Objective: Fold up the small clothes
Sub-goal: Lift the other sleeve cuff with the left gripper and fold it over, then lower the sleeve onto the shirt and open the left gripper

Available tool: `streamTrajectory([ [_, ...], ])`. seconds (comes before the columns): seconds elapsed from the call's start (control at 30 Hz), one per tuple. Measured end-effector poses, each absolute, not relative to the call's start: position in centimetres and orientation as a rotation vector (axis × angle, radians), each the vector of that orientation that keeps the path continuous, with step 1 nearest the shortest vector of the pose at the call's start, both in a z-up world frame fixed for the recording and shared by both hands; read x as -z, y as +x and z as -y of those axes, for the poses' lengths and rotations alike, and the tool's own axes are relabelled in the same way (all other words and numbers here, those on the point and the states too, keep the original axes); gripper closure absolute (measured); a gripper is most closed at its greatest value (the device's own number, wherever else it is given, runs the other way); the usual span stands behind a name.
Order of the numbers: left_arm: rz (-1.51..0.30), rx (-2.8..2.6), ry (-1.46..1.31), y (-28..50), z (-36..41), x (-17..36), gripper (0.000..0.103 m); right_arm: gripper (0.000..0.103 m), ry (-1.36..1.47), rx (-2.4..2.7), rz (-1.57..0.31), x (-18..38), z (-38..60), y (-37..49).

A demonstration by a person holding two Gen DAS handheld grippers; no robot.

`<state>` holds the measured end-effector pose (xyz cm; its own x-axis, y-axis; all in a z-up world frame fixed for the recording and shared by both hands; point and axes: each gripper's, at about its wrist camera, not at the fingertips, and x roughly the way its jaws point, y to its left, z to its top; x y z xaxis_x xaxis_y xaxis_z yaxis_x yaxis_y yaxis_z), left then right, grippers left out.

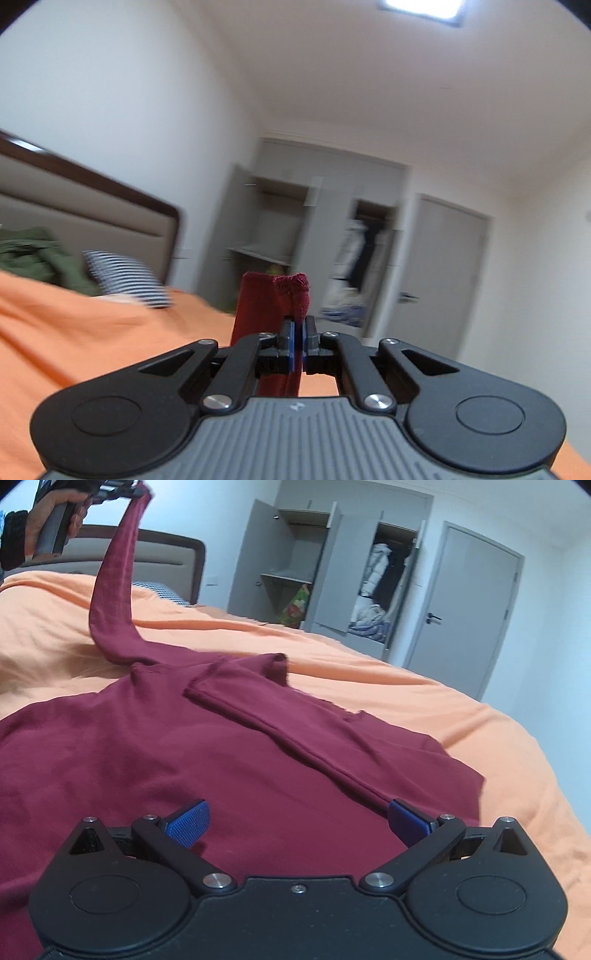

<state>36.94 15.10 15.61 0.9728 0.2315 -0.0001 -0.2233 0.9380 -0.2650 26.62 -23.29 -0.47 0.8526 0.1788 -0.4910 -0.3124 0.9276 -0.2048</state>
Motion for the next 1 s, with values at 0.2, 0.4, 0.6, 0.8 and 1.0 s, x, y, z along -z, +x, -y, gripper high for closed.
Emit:
streamTrajectory([
  [0.2,0.032,-0.017,-0.123,39.6,-4.9,-15.0,0.100,0.001,-0.234,-0.190,-0.477,0.3,26.2,26.4],
  [0.4,-0.030,0.194,-0.030,41.9,4.7,-10.9,0.100,0.001,-0.211,-0.118,-0.488,0.4,28.9,25.7],
  [0.6,-0.191,0.344,-0.022,43.5,11.3,-4.1,0.100,0.001,-0.206,-0.055,-0.523,1.1,31.0,24.8],
  [0.8,-0.350,0.421,-0.015,43.7,13.5,2.6,0.100,0.001,-0.196,-0.018,-0.550,1.6,32.6,23.9],
  [1.0,-0.476,0.484,-0.087,44.5,11.8,5.4,0.093,0.001,-0.187,-0.007,-0.557,1.9,32.8,24.1],
])
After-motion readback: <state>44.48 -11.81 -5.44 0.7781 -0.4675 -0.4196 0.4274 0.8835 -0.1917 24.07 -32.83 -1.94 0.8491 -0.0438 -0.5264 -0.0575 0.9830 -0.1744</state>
